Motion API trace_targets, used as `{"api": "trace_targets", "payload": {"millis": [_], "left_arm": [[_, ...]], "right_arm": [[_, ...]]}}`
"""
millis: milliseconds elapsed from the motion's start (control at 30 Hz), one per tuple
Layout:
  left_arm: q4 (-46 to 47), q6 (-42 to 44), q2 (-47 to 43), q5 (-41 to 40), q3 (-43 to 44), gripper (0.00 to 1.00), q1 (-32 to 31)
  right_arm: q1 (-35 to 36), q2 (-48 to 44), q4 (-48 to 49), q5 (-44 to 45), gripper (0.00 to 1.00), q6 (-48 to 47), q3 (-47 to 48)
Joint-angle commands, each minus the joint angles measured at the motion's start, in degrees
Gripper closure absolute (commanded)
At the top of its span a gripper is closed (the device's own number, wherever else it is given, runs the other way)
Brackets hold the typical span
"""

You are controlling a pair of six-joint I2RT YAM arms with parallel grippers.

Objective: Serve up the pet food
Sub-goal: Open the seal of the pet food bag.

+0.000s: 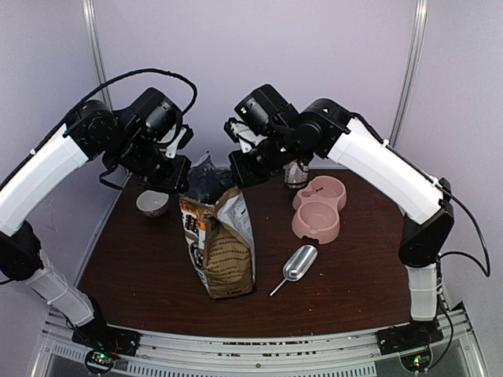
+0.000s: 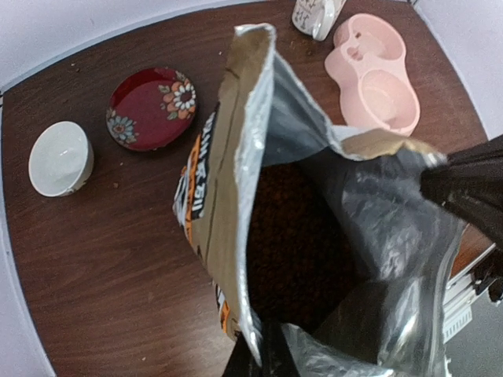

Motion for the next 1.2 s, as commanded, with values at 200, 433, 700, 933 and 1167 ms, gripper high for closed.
{"api": "trace_targets", "payload": {"millis": [200,433,700,933,1167], "left_arm": [[-12.58,8.09,-2.34,-3.97,8.85,1.0,4.48],[-2.98,9.96,-5.58,3.02,0.44,1.0,4.75],[3.61,13.4,-3.28,8.52,-0.56,1.0,4.74],[6.1,14.89,-3.28,9.81,-0.86,1.0,4.74],[6.86,15.29,-2.7,10.34,-0.55,1.0,4.75]], "right_arm": [[-5.35,-11.12,-0.94,10.56,1.0,-1.95,-5.06],[-6.69,-16.06,8.71,-1.34,0.93,-8.07,-15.36],[-4.49,-14.28,14.33,-4.89,0.35,-24.91,-18.19],[-3.35,-10.45,16.04,-5.43,0.29,-34.39,-15.29],[-2.1,-5.55,16.33,-5.36,0.31,-39.69,-11.61]]}}
